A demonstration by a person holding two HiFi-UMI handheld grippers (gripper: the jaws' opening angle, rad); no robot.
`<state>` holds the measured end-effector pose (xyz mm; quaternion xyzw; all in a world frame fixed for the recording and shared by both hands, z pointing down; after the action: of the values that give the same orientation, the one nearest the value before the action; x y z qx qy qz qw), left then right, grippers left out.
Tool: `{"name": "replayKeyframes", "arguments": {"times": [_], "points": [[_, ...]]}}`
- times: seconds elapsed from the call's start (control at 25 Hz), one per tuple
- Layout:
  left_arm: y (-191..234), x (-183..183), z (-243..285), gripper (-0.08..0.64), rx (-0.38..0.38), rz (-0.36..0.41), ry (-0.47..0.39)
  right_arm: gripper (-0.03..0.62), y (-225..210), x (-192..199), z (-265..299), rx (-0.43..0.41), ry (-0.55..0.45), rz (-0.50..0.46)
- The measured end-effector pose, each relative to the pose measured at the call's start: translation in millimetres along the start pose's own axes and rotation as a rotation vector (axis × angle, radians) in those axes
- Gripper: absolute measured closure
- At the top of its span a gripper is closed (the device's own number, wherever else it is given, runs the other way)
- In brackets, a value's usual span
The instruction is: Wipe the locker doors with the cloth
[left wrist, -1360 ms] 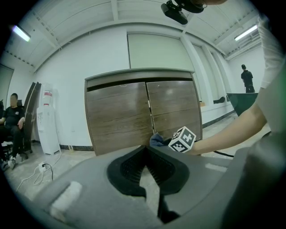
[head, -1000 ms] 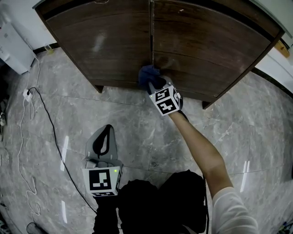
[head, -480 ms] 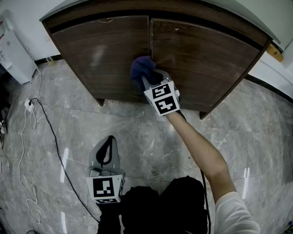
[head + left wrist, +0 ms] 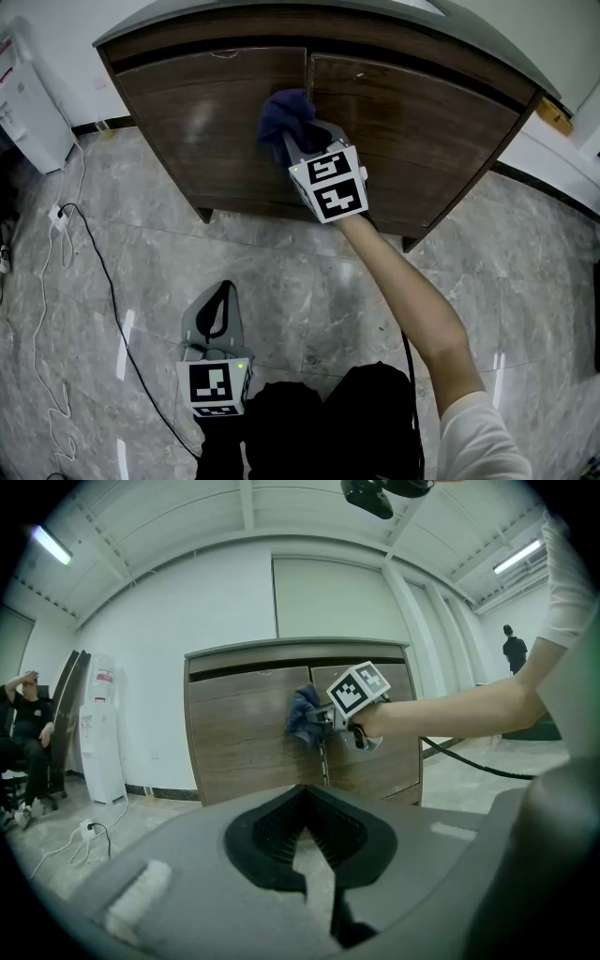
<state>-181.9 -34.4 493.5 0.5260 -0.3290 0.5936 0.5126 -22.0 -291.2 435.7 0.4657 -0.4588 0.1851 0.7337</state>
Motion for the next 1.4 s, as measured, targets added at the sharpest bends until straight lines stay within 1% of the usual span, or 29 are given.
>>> {"name": "replayKeyframes", "arguments": {"times": [0.12, 0.24, 0.56, 0.8, 1.0, 1.4], "points": [[-1.7, -2.7, 1.1, 0.560, 0.005, -0.003, -0.010, 0.506, -13.8, -24.2, 0.1, 0.022, -0.035, -0.027], [-3.2, -2.8, 1.3, 0.560, 0.014, -0.008, -0.015, 0.506, -22.9, -42.9, -0.5, 0.026, -0.047, -0.019], [0.0, -6.7, -3.3, 0.560, 0.011, -0.010, -0.026, 0.506, -35.8, -73.2, -0.1, 0.043, -0.082, -0.011], [4.8, -7.3, -5.6, 0.560, 0.002, -0.010, -0.035, 0.505, -39.4, -93.7, 4.3, 0.060, -0.117, -0.039], [8.7, -2.9, -6.9, 0.560, 0.000, -0.022, -0.021, 0.505, -27.7, -81.9, 8.8, 0.055, -0.111, -0.060], [17.4, 1.1, -5.7, 0.560, -0.014, -0.029, -0.019, 0.505, 7.6, -35.8, 20.6, 0.009, -0.050, -0.044]]}}
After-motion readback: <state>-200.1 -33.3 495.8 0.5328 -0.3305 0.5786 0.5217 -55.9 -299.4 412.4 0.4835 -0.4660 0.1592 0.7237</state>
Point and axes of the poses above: the fingertips, and each gripper's own axes: z forward along the fingers, y to its left, x out of its underside, the point moved 6 cm from there along -z, backward along the fingers, and after that the axes turned 15 degrees about -z, right-handed, at the moved point
